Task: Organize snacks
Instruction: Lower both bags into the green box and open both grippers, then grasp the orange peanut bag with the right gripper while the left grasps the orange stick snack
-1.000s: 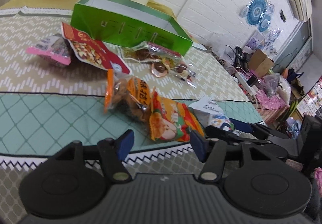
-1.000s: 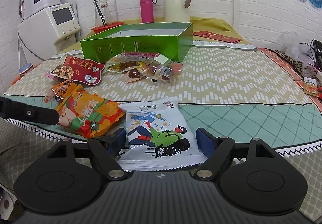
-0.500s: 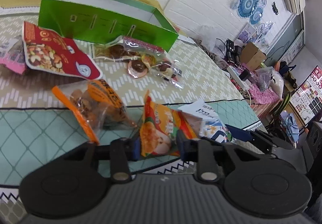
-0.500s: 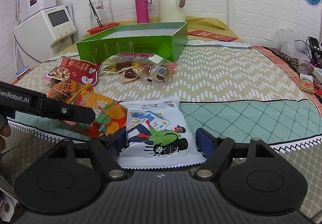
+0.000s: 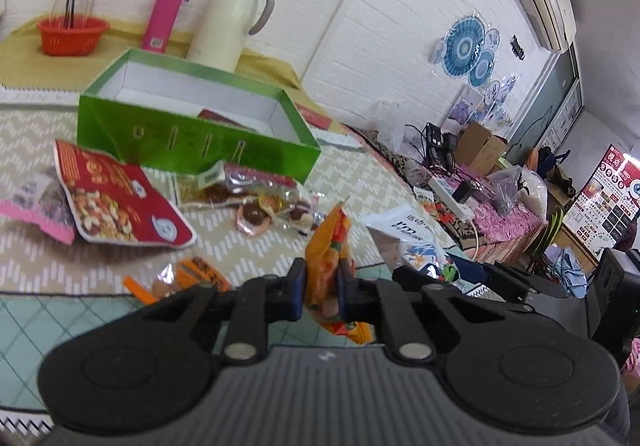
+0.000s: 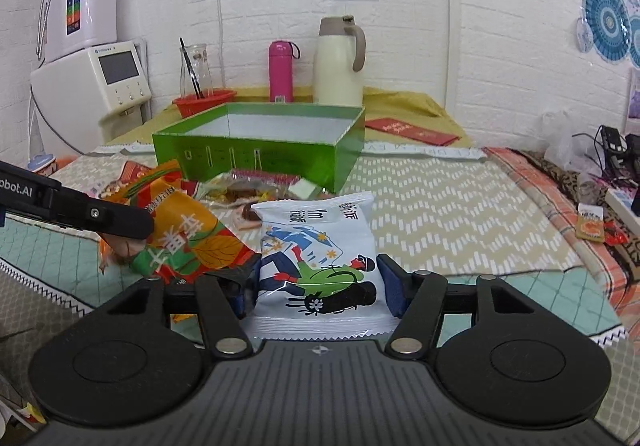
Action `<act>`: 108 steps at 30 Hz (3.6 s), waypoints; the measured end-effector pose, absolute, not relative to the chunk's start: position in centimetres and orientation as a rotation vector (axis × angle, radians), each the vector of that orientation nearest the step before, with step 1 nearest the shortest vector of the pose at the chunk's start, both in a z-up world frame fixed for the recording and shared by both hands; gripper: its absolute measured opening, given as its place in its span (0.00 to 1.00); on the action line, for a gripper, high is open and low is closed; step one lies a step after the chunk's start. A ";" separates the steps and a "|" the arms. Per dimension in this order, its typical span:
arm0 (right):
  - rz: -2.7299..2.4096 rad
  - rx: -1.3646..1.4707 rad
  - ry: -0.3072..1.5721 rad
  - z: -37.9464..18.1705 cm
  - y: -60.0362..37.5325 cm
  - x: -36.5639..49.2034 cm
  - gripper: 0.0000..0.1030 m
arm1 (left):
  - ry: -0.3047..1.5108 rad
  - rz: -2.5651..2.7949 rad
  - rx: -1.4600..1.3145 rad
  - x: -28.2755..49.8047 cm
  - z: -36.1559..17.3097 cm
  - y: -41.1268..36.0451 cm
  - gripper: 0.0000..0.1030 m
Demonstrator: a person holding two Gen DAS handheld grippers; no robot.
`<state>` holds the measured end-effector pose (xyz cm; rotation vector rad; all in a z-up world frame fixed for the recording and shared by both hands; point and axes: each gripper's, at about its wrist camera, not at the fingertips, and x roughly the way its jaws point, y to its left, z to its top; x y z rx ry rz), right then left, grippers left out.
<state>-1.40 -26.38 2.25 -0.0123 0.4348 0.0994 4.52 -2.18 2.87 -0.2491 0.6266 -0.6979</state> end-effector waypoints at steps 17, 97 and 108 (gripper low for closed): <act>0.196 0.043 0.352 5.9 -25.3 10.2 0.96 | 0.420 -0.456 -0.251 15.6 10.5 -0.3 0.08; 0.403 0.081 0.455 -0.4 -17.5 0.8 1.00 | 0.656 -0.232 -0.310 2.9 -1.8 8.1 0.77; 0.413 -0.075 0.506 -1.7 -13.7 3.3 1.00 | 0.660 -0.299 -0.338 3.0 -1.7 8.8 0.77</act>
